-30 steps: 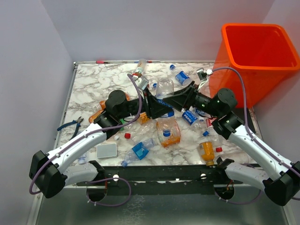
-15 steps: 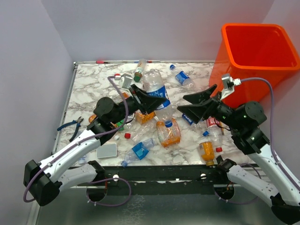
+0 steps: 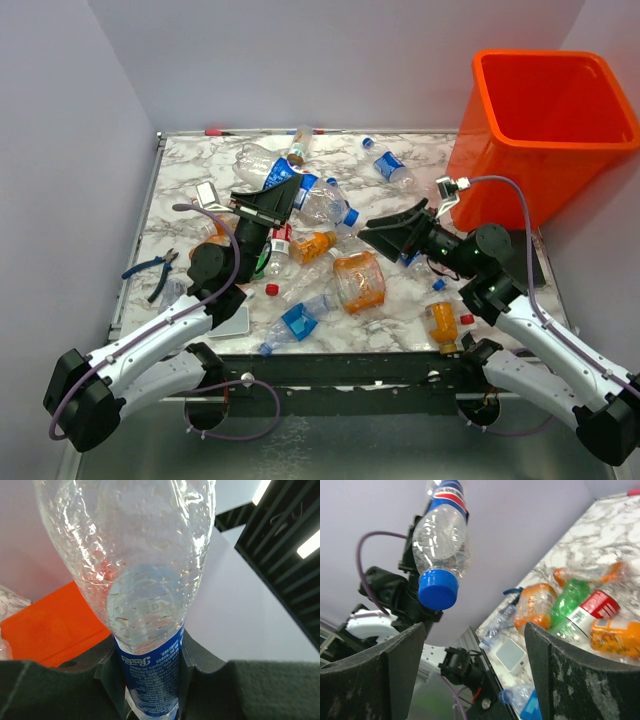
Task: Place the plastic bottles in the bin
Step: Pick up the plastic bottle at the center of the board.
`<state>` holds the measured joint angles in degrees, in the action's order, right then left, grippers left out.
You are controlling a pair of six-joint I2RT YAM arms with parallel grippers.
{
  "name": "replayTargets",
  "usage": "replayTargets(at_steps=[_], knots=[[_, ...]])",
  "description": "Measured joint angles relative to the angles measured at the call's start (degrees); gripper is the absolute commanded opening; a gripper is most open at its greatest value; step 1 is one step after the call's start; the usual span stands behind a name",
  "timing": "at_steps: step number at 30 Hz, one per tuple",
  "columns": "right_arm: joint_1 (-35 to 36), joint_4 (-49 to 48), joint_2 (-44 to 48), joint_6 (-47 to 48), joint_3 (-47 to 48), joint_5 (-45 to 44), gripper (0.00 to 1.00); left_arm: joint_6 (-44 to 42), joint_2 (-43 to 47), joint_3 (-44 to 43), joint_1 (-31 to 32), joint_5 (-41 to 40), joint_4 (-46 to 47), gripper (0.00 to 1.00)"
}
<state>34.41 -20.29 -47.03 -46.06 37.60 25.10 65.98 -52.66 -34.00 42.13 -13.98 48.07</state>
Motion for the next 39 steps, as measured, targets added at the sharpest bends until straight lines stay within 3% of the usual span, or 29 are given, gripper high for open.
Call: replayTargets(at_steps=[11,22,24,26,27,28,30,33,39], knots=[[3.0,-18.3,-7.9,-5.6,1.3,-3.3,0.76,8.4,-0.9,0.5,0.0,-7.7,3.1,0.00],[6.2,-18.1,-14.2,-5.5,7.8,-5.7,0.38,9.6,-2.4,0.5,0.0,-8.2,3.6,0.00],[6.2,-17.7,-15.0,-5.5,8.7,-6.0,0.29,9.6,-2.4,0.5,0.0,-8.3,3.7,0.17],[6.3,-17.5,-15.4,-5.5,9.0,-6.1,0.16,9.2,-2.4,0.5,0.0,-8.6,3.9,0.54],[6.3,-17.2,-15.4,-5.4,8.9,-6.2,0.03,8.9,-2.4,0.5,0.0,-8.6,4.0,0.89],[6.3,-16.8,-15.3,-5.1,9.0,-6.3,0.01,8.0,-2.4,0.5,0.0,-8.6,4.0,0.98],[6.3,-14.8,-14.6,-4.1,9.1,-7.0,0.01,7.2,-2.1,0.5,-0.1,-8.3,3.4,0.99],[6.5,-4.8,-11.7,-0.6,12.0,-8.8,0.01,2.1,0.1,-1.2,0.1,-7.1,-6.2,0.99],[6.5,30.3,-7.0,13.3,33.1,-17.0,0.01,-21.4,5.9,-16.0,0.1,-8.4,-32.3,0.99]])
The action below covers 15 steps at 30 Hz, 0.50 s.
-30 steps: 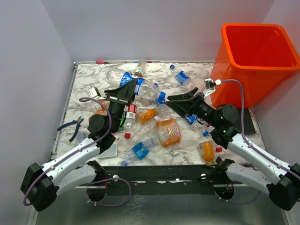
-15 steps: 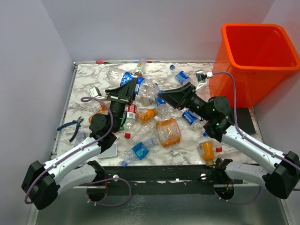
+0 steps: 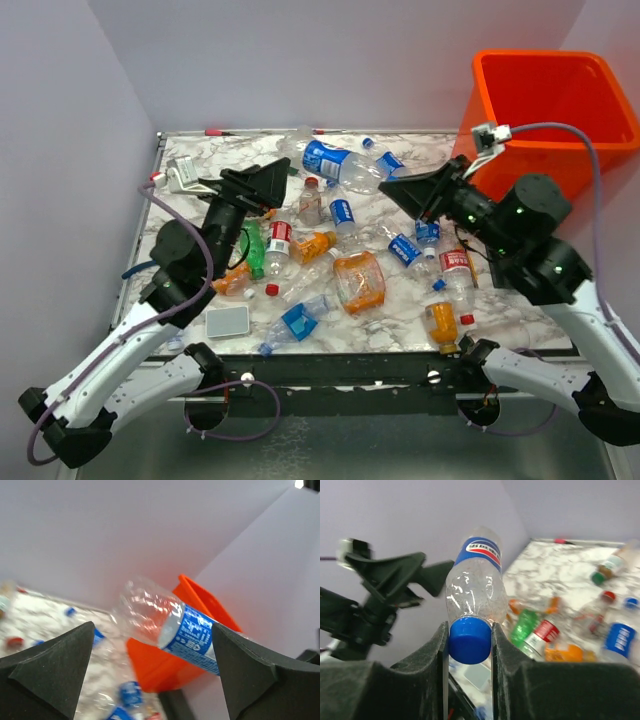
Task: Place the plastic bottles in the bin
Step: Pick up the plastic bottle at the center of the board.
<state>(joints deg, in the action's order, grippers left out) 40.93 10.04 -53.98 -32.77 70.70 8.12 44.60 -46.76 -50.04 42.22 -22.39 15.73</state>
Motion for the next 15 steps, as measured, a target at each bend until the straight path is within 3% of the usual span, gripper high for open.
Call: replayTargets(at_steps=[3,7,11,15], knots=[[0.0,16.8,-2.0,5.5,11.9,-3.7,0.01,-16.1,1.5,-7.6,-0.1,2.8,-9.1,0.99],[0.0,33.1,-6.6,10.1,20.5,-6.2,0.01,-35.5,0.9,-15.6,-0.1,16.2,-18.5,0.99],[0.0,44.0,-11.9,12.5,23.4,-5.7,0.00,-50.2,-3.2,-19.6,0.0,32.6,-27.8,0.99],[0.0,49.2,-15.9,13.6,27.4,-2.0,0.01,-59.8,-10.7,-21.7,0.4,39.8,-35.7,0.99]])
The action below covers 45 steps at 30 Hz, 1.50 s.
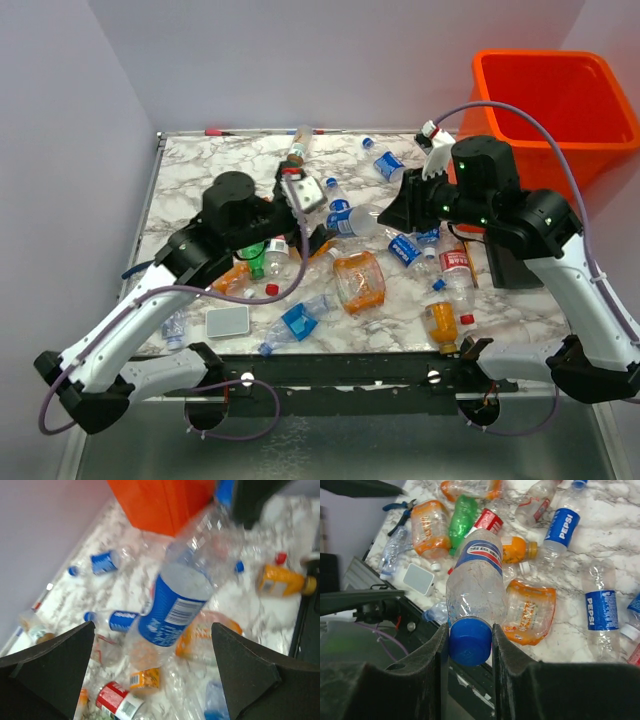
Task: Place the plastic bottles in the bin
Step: Pick up the plastic bottle at the center of the board.
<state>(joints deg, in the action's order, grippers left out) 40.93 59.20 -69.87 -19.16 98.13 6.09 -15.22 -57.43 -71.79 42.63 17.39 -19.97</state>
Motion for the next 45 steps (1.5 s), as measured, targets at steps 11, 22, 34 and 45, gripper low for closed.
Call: replayTargets(at_steps=[11,22,34,45], knots=[[0.0,3.1,-2.9,2.8,9.1,10.8,0.00,-13.1,-4.9,0.6,4.0,4.7,-9.6,0.99],[0.0,2.8,-3.1,3.0,8.4,15.9,0.21,-14.4,-9.8,0.5,6.2,2.1,-8.3,0.42],[0.0,-30.3,21.1,-4.6,-20.7,10.1,0.75,7.7,-5.3,13.1,6.5,7.5,15.6,0.22],[0.0,-50.3,18.1,-7.6,-25.9,8.4,0.76,33.6,-6.3,18.0,6.6,12.4,35.5,0.20]])
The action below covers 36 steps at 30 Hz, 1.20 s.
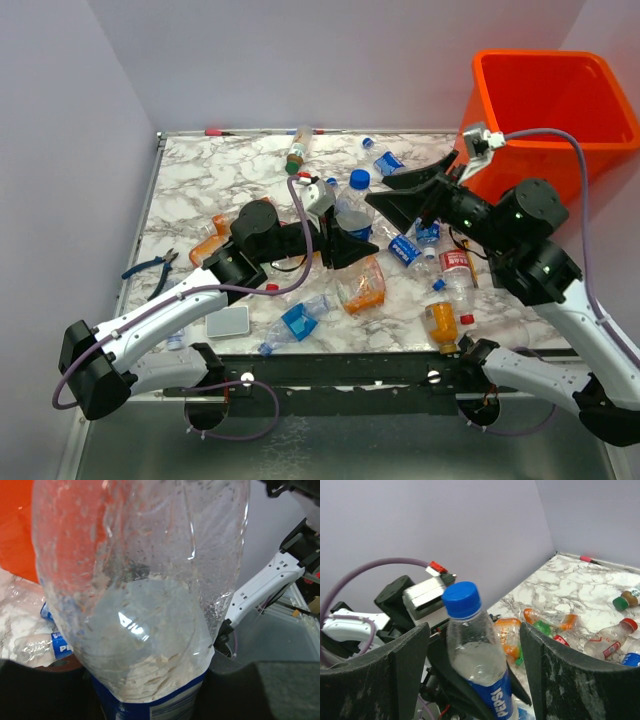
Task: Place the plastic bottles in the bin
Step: Pick up the plastic bottle at the center of the board.
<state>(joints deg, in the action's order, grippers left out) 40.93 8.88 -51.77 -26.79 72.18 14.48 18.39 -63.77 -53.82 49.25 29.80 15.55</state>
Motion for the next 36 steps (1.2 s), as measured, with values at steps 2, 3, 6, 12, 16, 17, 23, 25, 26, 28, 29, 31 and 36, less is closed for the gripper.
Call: replayTargets(at_steps=[2,3,6,12,16,17,23,25,26,28,29,31,36], knots=[[0.0,-0.9,-2.0,-0.2,0.1,0.0,0.76,1.0,0.0,0.0,0.0,0.2,0.8,0.20],[0.0,-1.1,-3.0,-0.2,0.1,0.0,0.76,1.6,0.0,0.0,0.0,0.3,1.1,0.20],[0.0,-2.0,-4.7,-0.4,0.2,0.0,0.76,2.3,0.0,0.0,0.0,0.4,1.5,0.20],[0.0,-2.7,-7.4,-0.3,3.7,0.2,0.74,3.0,0.0,0.0,0.0,0.6,1.6,0.20],[0.0,-2.3,-9.2,0.0,6.3,0.5,0.70,3.0,0.0,0.0,0.0,0.6,1.6,0.20],[0.0,-2.0,-9.7,0.1,6.9,0.8,0.70,3.0,0.0,0.0,0.0,0.6,1.6,0.20],[0.0,1.8,-13.1,0.8,10.1,3.1,0.54,3.0,0.0,0.0,0.0,0.6,1.4,0.20],[0.1,3.0,-13.6,1.2,10.6,3.7,0.38,3.1,0.0,0.0,0.0,0.5,0.5,0.24],[0.3,3.6,-13.7,1.2,10.9,4.0,0.30,3.1,0.0,0.0,0.0,0.5,0.2,0.32],[0.5,4.7,-13.7,1.7,11.3,4.3,0.15,3.1,-0.2,0.0,0.0,0.5,-0.7,0.69],[0.5,5.0,-13.6,2.2,11.3,4.3,0.05,3.2,-0.2,0.0,0.0,0.5,-0.8,0.91],[0.5,5.8,-13.6,2.5,11.7,3.8,0.01,2.8,-0.1,0.0,0.0,0.6,-0.6,0.99],[0.5,11.8,-13.2,4.2,15.7,-5.0,0.00,1.0,2.9,1.5,0.0,-2.4,-0.5,0.99]])
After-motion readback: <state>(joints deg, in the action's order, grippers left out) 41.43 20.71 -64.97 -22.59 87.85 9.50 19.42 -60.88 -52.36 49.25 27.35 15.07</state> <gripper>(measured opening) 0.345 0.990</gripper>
